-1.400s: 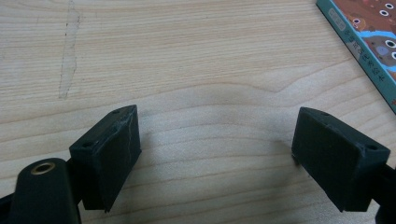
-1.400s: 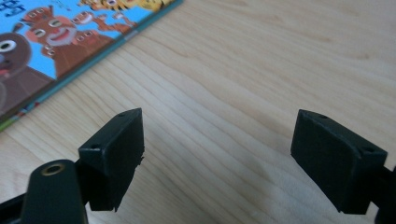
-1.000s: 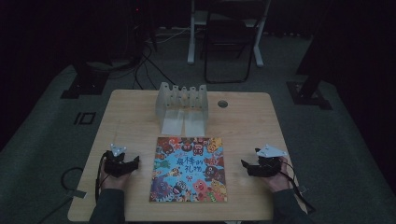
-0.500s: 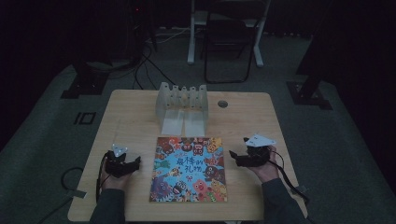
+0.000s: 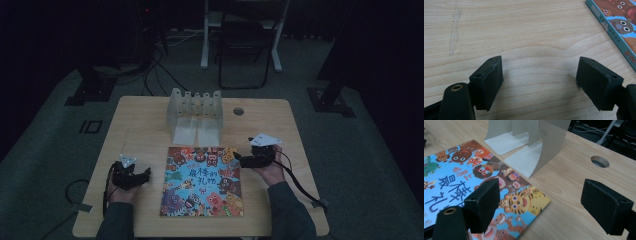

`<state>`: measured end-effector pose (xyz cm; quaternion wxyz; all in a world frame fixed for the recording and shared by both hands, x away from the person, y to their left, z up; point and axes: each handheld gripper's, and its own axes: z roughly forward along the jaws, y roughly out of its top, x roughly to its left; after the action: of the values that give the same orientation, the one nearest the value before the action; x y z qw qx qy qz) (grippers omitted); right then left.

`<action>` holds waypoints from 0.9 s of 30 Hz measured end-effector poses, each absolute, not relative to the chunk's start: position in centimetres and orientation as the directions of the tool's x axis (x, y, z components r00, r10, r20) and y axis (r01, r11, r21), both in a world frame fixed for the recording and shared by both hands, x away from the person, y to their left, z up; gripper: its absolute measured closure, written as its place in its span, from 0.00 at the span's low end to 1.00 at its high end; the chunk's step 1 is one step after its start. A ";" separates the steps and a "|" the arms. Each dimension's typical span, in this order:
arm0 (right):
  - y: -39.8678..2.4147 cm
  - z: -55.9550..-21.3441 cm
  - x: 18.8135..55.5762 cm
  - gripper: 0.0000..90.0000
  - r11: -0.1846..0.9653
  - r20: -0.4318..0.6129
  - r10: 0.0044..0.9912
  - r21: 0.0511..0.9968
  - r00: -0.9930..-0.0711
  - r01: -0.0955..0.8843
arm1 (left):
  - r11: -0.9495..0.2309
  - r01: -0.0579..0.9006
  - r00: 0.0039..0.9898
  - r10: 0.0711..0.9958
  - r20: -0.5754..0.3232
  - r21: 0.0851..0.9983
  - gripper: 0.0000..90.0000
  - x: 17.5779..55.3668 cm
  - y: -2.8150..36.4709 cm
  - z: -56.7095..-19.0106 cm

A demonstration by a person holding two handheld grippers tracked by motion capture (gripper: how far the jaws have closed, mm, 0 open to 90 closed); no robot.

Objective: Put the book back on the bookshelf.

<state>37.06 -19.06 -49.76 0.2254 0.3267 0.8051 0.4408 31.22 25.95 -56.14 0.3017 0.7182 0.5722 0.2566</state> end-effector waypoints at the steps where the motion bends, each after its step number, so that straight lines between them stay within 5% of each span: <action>1: -18.9 -49.8 37.3 0.17 0.399 -0.073 0.724 0.855 -0.686 0.330 | -0.163 0.667 0.213 0.977 0.023 0.727 0.24 31.2 25.9 -56.1; 27: -16.3 -55.1 42.1 0.17 0.408 0.036 0.678 0.812 -0.734 0.417 | -0.175 0.660 0.236 0.972 0.019 0.730 0.32 30.8 25.5 -56.0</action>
<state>42.11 -16.31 -55.08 0.1515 0.3316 0.8253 0.4312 30.85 25.53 -56.05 0.3076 0.7235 0.5639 0.2530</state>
